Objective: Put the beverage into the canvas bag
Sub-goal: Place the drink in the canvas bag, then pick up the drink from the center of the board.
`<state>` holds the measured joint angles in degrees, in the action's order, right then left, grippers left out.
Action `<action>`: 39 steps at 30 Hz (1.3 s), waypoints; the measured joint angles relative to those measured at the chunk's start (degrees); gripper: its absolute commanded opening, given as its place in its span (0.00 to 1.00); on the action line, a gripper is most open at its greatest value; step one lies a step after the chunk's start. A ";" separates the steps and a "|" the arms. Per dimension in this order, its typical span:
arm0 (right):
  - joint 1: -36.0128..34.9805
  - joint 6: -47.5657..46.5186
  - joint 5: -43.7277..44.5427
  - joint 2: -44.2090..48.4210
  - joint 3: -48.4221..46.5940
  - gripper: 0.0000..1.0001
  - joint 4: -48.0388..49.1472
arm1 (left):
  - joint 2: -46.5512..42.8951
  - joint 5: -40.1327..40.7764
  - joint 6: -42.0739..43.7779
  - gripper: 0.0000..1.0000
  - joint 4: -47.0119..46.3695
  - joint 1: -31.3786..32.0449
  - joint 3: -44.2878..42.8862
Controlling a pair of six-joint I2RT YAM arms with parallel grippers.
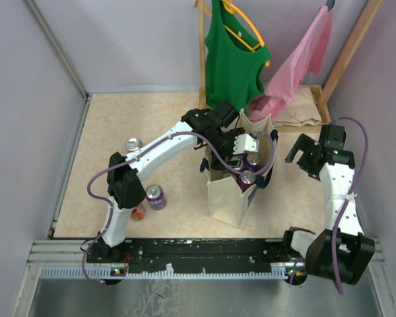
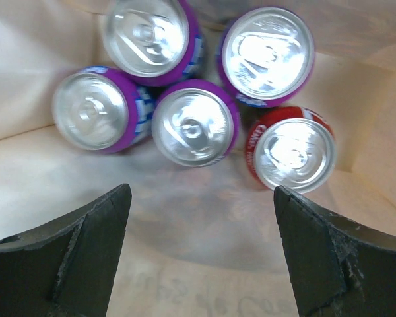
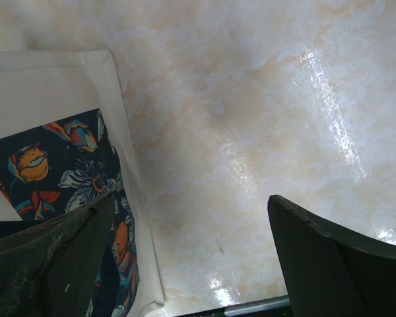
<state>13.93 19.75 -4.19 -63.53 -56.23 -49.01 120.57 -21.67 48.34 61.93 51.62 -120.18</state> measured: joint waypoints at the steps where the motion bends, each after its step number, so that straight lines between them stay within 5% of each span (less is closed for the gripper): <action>1: 0.00 0.00 -0.04 0.00 0.00 0.99 0.00 | -0.61 0.79 -0.48 0.94 -1.18 -0.09 0.17; 15: 0.00 0.46 -0.28 0.00 0.00 0.99 0.00 | -7.48 13.31 -11.34 0.97 -25.53 -5.55 4.42; 20: 0.00 0.68 -0.28 0.00 0.00 0.99 -0.02 | -10.88 16.24 -19.78 0.97 -32.94 -14.64 4.44; 27: 0.00 1.03 -0.20 0.22 -0.02 0.99 -0.04 | -27.08 18.84 -24.90 0.95 -42.64 -27.54 18.03; 30: 0.00 1.07 -0.20 0.52 -0.02 0.99 -0.09 | -31.32 14.67 -25.05 0.95 -39.28 -29.68 19.45; 39: 0.00 1.05 -0.15 0.63 -0.02 0.99 -0.28 | -34.77 -4.31 -9.70 0.95 -4.31 -28.74 35.65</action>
<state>13.93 20.80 -4.34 -62.89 -56.25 -49.30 85.80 -25.98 38.63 57.63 22.87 -84.53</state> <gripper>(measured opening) 0.991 0.929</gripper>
